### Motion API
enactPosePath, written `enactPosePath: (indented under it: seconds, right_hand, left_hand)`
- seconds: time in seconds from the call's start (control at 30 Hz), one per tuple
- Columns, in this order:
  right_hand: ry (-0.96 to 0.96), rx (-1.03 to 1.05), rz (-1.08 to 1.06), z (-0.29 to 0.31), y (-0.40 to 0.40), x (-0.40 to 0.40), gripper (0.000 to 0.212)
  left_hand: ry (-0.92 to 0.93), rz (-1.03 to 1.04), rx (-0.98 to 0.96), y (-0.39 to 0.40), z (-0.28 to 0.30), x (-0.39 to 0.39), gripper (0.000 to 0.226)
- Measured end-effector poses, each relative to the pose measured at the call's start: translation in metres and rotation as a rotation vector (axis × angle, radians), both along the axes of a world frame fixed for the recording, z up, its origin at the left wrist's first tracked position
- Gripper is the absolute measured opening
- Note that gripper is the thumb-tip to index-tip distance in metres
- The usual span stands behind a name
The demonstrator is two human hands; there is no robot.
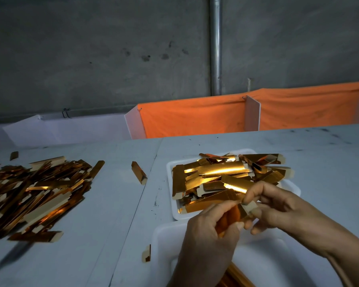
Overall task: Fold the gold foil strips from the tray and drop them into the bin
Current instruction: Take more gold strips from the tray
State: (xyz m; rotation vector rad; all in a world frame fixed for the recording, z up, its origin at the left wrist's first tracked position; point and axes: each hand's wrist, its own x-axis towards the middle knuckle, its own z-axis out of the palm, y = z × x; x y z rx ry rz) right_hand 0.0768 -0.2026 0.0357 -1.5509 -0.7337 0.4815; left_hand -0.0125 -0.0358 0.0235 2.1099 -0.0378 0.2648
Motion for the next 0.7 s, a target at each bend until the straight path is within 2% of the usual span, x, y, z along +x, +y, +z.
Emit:
enactPosePath:
  seconds: [0.07,0.23,0.37,0.5,0.57,0.7]
  right_hand:
    - [-0.029,0.01,-0.012,0.0,0.001,-0.001,0.007]
    - [-0.092,-0.027,-0.039,-0.003,0.004,-0.002,0.013]
    - [-0.122,-0.092,-0.048,-0.005,0.004,-0.001,0.006]
    - [-0.039,-0.093,-0.052,-0.003,0.004,0.0,0.023]
    - [-0.017,-0.093,-0.048,-0.004,0.005,0.001,0.025]
    - [0.17,0.063,0.011,-0.008,0.007,0.003,0.027]
  left_hand:
    - [-0.005,-0.001,-0.004,0.0,-0.002,0.0,0.03]
    - [-0.063,-0.004,0.101,0.001,-0.009,0.004,0.042]
    - [-0.069,0.013,0.173,0.0,-0.013,0.006,0.045]
    - [-0.061,0.011,0.173,0.0,-0.014,0.006,0.043]
    - [-0.057,0.014,0.174,0.0,-0.013,0.006,0.043]
    - [-0.061,0.019,0.155,0.001,-0.014,0.006,0.042]
